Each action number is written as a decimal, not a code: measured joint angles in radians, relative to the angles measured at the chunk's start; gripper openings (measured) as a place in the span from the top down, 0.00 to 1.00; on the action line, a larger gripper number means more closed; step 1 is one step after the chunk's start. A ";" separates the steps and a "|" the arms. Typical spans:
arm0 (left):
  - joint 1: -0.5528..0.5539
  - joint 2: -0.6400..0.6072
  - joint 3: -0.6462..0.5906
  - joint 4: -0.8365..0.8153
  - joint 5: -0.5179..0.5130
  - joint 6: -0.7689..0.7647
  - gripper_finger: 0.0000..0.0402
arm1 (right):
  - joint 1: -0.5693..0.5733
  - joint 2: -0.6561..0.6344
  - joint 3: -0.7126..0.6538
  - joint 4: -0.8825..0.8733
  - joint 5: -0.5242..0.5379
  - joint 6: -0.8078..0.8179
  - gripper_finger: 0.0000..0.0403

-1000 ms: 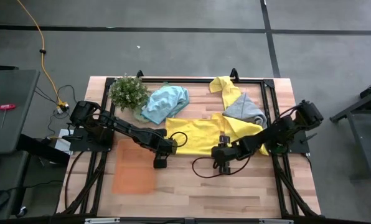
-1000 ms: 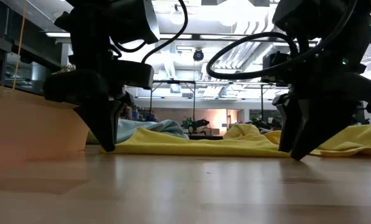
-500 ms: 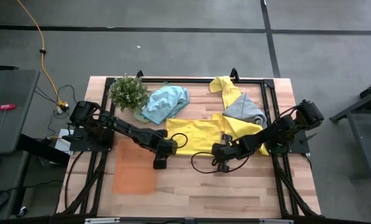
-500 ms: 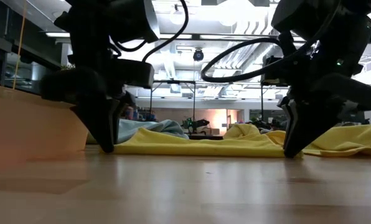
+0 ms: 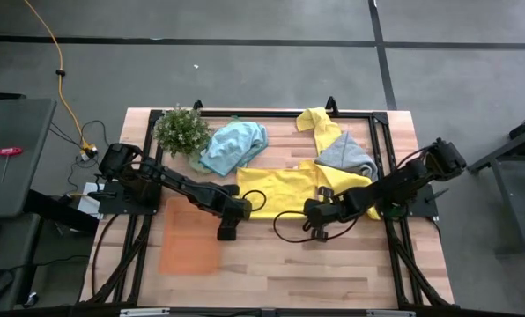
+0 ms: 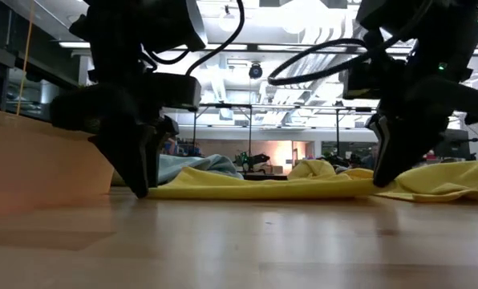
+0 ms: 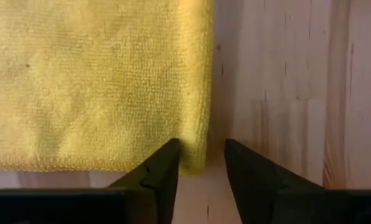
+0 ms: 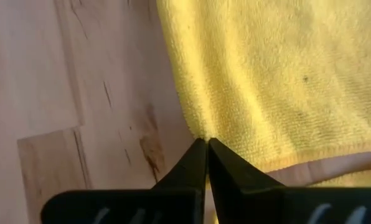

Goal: Fold microfiber towels
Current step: Fold the bottom yellow microfiber towel

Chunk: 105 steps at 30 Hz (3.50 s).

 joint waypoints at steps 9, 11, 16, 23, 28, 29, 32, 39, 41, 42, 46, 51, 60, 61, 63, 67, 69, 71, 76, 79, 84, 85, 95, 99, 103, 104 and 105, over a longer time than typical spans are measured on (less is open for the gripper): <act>-0.001 -0.003 0.000 0.001 0.025 -0.084 0.97 | 0.004 -0.009 0.001 0.016 -0.075 0.081 1.00; -0.002 -0.018 0.000 -0.014 0.066 -0.116 0.99 | 0.010 -0.013 0.002 0.031 -0.133 0.105 1.00; -0.007 -0.090 0.002 -0.040 0.208 -0.224 1.00 | 0.034 -0.037 0.003 0.078 -0.316 0.189 1.00; 0.021 -0.217 0.002 -0.061 0.273 -0.289 1.00 | 0.019 -0.156 0.003 0.084 -0.340 0.297 1.00; 0.093 -0.244 0.002 -0.061 0.188 -0.267 1.00 | -0.055 -0.229 0.003 0.013 -0.218 0.314 1.00; 0.109 -0.243 0.002 -0.061 0.175 -0.262 1.00 | -0.070 -0.235 0.003 -0.003 -0.206 0.314 1.00; 0.155 -0.226 0.003 -0.049 0.146 -0.241 1.00 | -0.115 -0.237 0.003 -0.039 -0.195 0.314 1.00; 0.210 -0.175 0.001 -0.058 0.093 -0.241 1.00 | -0.162 -0.212 0.003 -0.106 -0.176 0.362 1.00; 0.211 -0.157 0.002 -0.046 0.082 -0.255 1.00 | -0.162 -0.211 0.003 -0.129 -0.153 0.383 1.00; 0.210 -0.147 0.002 -0.047 0.076 -0.266 1.00 | -0.162 -0.209 0.003 -0.132 -0.144 0.395 1.00; 0.202 -0.114 0.002 -0.029 0.071 -0.286 1.00 | -0.162 -0.209 0.003 -0.148 -0.134 0.424 1.00; 0.196 -0.098 0.002 0.002 0.066 -0.297 1.00 | -0.162 -0.209 0.003 -0.148 -0.112 0.448 1.00; 0.198 -0.101 0.002 0.023 0.037 -0.296 0.99 | -0.162 -0.209 0.003 -0.148 -0.112 0.472 1.00; 0.198 -0.101 0.002 0.023 0.037 -0.292 0.99 | -0.162 -0.209 0.003 -0.148 -0.112 0.472 1.00; 0.198 -0.101 0.002 0.023 0.030 -0.270 0.98 | -0.162 -0.209 0.003 -0.148 -0.111 0.480 1.00; 0.198 -0.101 0.002 0.023 -0.016 -0.263 0.96 | -0.162 -0.209 0.003 -0.148 -0.091 0.500 1.00; 0.198 -0.101 0.002 0.022 -0.034 -0.262 0.95 | -0.162 -0.209 0.003 -0.148 -0.080 0.500 1.00; 0.198 -0.101 0.002 0.023 -0.043 -0.262 0.93 | -0.162 -0.209 0.003 -0.148 -0.060 0.500 0.98; 0.206 -0.101 0.002 0.022 -0.059 -0.262 0.88 | -0.162 -0.209 0.003 -0.178 -0.010 0.527 0.86; 0.218 -0.101 0.002 0.022 -0.057 -0.260 0.83 | -0.162 -0.208 0.003 -0.208 0.016 0.527 0.76; 0.262 -0.130 0.034 -0.058 -0.057 -0.200 0.74 | -0.184 -0.232 0.003 -0.244 0.041 0.486 0.58; 0.273 -0.140 0.051 -0.085 -0.058 -0.178 0.73 | -0.191 -0.247 0.003 -0.245 0.042 0.466 0.56; 0.219 -0.261 0.096 -0.094 0.167 0.036 0.59 | -0.148 -0.388 0.003 -0.130 -0.094 0.231 0.47; 0.108 -0.222 0.098 -0.060 0.108 0.170 0.59 | -0.076 -0.375 0.003 -0.120 -0.106 0.188 0.47; 0.037 -0.147 0.097 0.012 -0.006 0.253 0.59 | -0.025 -0.336 0.003 -0.121 -0.040 0.174 0.47; 0.028 -0.132 0.097 0.011 -0.014 0.262 0.59 | -0.018 -0.324 0.003 -0.114 -0.028 0.174 0.47; 0.025 -0.115 0.095 -0.002 -0.016 0.266 0.59 | -0.016 -0.309 0.003 -0.098 -0.021 0.174 0.47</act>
